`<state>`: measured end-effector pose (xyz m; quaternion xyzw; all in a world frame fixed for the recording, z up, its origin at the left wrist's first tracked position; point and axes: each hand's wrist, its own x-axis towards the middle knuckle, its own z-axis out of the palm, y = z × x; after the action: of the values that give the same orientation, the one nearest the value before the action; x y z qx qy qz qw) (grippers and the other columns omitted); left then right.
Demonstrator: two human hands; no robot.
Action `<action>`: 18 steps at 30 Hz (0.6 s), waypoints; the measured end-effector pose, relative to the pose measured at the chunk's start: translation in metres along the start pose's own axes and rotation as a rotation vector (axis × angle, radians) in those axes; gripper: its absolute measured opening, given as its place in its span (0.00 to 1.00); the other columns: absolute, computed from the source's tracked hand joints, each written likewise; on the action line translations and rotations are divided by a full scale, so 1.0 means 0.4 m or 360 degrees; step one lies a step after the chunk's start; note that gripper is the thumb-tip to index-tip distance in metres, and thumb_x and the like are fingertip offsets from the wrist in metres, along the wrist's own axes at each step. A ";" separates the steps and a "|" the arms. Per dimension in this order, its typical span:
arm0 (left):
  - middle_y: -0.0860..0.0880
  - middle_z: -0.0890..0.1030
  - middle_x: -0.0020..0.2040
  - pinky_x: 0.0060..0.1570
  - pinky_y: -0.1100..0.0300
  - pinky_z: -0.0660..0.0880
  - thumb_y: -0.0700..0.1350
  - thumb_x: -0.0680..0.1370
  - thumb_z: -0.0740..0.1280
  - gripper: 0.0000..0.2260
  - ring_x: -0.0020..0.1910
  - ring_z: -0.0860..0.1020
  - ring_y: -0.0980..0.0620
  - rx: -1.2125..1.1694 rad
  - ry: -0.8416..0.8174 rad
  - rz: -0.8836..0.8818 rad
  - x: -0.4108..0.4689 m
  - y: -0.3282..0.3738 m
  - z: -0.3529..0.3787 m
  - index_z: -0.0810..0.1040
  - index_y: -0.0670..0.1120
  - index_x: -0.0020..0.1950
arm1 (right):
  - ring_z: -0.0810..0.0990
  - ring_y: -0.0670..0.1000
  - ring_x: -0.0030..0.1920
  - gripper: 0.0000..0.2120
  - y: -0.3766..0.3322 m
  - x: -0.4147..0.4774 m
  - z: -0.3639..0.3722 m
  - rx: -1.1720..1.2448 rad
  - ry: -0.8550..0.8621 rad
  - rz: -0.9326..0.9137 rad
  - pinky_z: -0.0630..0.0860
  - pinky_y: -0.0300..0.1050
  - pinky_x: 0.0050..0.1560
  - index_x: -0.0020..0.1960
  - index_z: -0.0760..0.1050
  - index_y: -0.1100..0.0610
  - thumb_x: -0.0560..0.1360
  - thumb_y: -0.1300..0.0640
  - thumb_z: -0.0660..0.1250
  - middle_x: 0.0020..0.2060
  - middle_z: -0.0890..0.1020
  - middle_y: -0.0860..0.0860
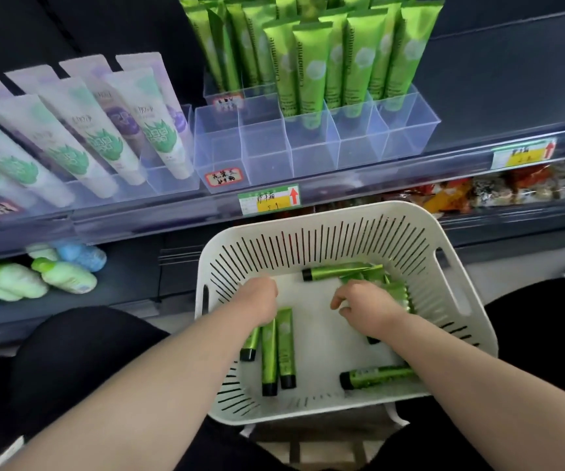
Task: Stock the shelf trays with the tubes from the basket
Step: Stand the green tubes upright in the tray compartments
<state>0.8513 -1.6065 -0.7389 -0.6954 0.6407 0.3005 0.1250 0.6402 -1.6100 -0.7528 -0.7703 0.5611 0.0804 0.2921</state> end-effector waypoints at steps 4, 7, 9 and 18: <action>0.42 0.74 0.65 0.62 0.55 0.71 0.28 0.75 0.59 0.23 0.63 0.73 0.44 0.0122 -0.0096 0.0009 0.014 -0.019 0.023 0.74 0.43 0.68 | 0.75 0.50 0.57 0.11 0.001 0.027 0.010 0.0032 -0.0042 0.0012 0.75 0.45 0.56 0.57 0.77 0.48 0.78 0.58 0.62 0.58 0.77 0.49; 0.42 0.75 0.65 0.64 0.53 0.71 0.27 0.74 0.58 0.24 0.64 0.73 0.43 0.0181 -0.0114 0.0030 0.028 -0.028 0.042 0.74 0.43 0.67 | 0.75 0.51 0.57 0.11 -0.006 0.045 0.014 0.0052 -0.0070 0.0020 0.74 0.43 0.55 0.58 0.77 0.49 0.78 0.58 0.61 0.58 0.76 0.49; 0.42 0.77 0.63 0.63 0.52 0.72 0.27 0.74 0.58 0.23 0.63 0.75 0.43 0.0233 -0.0118 0.0044 0.036 -0.031 0.053 0.76 0.43 0.65 | 0.74 0.51 0.58 0.11 -0.016 0.052 0.021 0.0060 -0.0091 0.0010 0.74 0.44 0.55 0.58 0.77 0.48 0.78 0.58 0.61 0.58 0.75 0.49; 0.44 0.79 0.54 0.53 0.53 0.75 0.46 0.77 0.70 0.11 0.54 0.77 0.45 0.0263 -0.0343 0.0046 0.057 -0.028 0.011 0.78 0.41 0.55 | 0.73 0.53 0.60 0.14 -0.068 0.092 0.043 -0.0038 -0.0256 -0.0041 0.73 0.46 0.57 0.62 0.75 0.49 0.79 0.59 0.59 0.60 0.75 0.50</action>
<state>0.8610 -1.6210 -0.7581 -0.6372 0.6561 0.3214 0.2455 0.6817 -1.6253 -0.7735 -0.7719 0.5248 0.1450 0.3282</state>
